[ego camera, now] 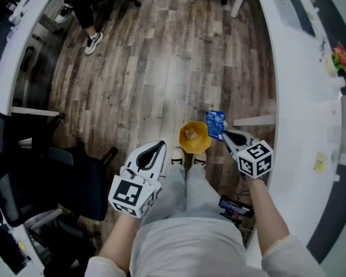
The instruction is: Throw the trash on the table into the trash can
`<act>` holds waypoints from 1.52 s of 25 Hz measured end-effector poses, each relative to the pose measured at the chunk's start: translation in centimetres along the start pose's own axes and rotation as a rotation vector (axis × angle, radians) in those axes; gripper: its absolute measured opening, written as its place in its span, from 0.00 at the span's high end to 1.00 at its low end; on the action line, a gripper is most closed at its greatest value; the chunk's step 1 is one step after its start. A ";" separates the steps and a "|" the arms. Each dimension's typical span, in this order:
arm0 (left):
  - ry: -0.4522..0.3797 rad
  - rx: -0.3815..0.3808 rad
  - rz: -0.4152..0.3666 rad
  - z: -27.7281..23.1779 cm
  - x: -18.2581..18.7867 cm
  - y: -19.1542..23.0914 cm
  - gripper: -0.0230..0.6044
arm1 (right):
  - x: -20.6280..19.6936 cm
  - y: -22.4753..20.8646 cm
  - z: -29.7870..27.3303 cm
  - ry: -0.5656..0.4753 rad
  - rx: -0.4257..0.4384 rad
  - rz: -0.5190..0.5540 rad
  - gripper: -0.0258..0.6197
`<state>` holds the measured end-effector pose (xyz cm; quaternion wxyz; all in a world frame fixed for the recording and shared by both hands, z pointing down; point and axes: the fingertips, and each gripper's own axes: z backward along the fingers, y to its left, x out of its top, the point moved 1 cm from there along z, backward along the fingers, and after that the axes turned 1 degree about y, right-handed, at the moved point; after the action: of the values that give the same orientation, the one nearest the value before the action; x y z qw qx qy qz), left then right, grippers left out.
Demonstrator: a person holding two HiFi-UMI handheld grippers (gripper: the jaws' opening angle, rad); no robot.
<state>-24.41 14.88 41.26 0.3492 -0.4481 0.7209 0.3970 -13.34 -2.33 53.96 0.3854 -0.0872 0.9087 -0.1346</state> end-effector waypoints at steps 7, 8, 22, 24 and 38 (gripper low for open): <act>0.075 -0.041 0.043 -4.1 -5.1 0.8 0.96 | -5.7 -1.9 -4.1 0.095 0.035 -0.034 0.91; 0.088 -0.048 0.046 -4.8 -5.9 0.9 0.96 | -6.4 -2.1 -4.7 0.104 0.040 -0.034 0.91; 0.109 -0.098 0.172 -13.8 -17.0 2.4 0.96 | -19.0 -4.9 -13.9 0.200 0.108 -0.055 0.91; 0.116 -0.095 0.191 -14.7 -18.6 2.6 0.96 | -20.7 -5.6 -15.1 0.211 0.103 -0.079 0.91; 0.189 -0.072 0.294 -16.5 -28.0 4.2 0.96 | -30.2 -7.0 -25.3 0.283 0.094 -0.170 0.91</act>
<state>-20.80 11.77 73.71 0.2017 -0.3854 0.7935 0.4255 -10.54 3.43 93.46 0.2443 -0.1258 0.9360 -0.2200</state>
